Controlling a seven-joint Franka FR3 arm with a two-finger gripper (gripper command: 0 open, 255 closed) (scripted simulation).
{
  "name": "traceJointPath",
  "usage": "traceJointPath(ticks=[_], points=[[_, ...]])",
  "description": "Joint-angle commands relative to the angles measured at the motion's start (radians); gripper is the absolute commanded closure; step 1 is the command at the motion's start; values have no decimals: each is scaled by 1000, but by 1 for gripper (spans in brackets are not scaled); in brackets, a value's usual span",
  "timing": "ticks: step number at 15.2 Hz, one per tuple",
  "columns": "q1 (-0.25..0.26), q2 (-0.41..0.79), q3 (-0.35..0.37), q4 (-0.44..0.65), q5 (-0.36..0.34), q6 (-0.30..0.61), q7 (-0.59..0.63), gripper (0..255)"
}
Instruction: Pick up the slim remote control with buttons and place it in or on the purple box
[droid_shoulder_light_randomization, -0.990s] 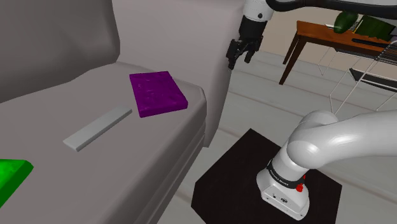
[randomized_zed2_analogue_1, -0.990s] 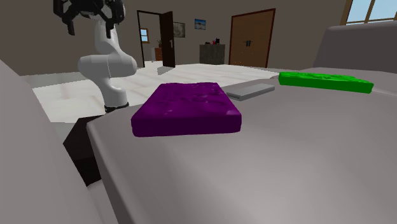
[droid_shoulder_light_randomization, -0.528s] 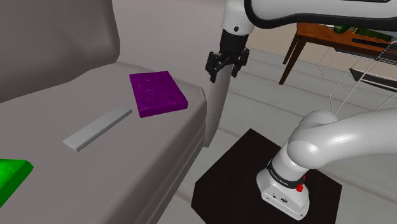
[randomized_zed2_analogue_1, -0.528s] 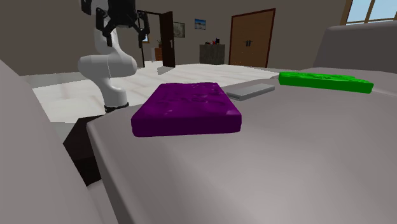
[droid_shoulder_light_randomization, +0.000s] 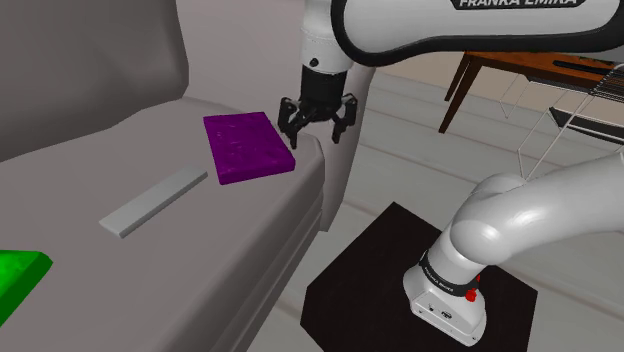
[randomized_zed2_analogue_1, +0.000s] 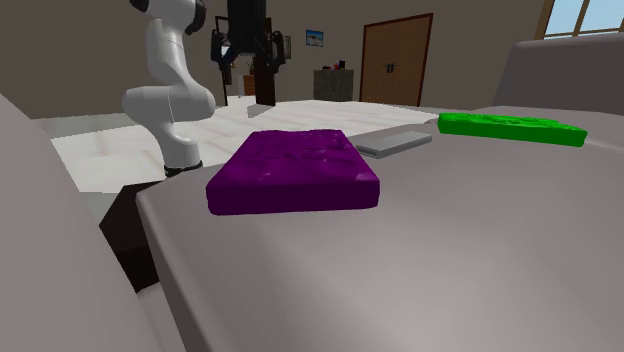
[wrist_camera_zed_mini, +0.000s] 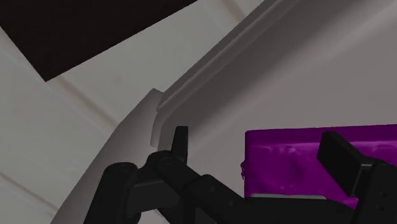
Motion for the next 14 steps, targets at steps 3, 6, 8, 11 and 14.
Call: traceJointPath(ticks=[3,6,8,11,14], points=[[-31,121,114,76,19,48,185,0],[-62,226,199,151,6,76,325,0],[-85,305,257,208,-18,94,424,0],[-113,445,342,305,-86,114,585,0],[-117,612,413,419,-196,119,763,0]])
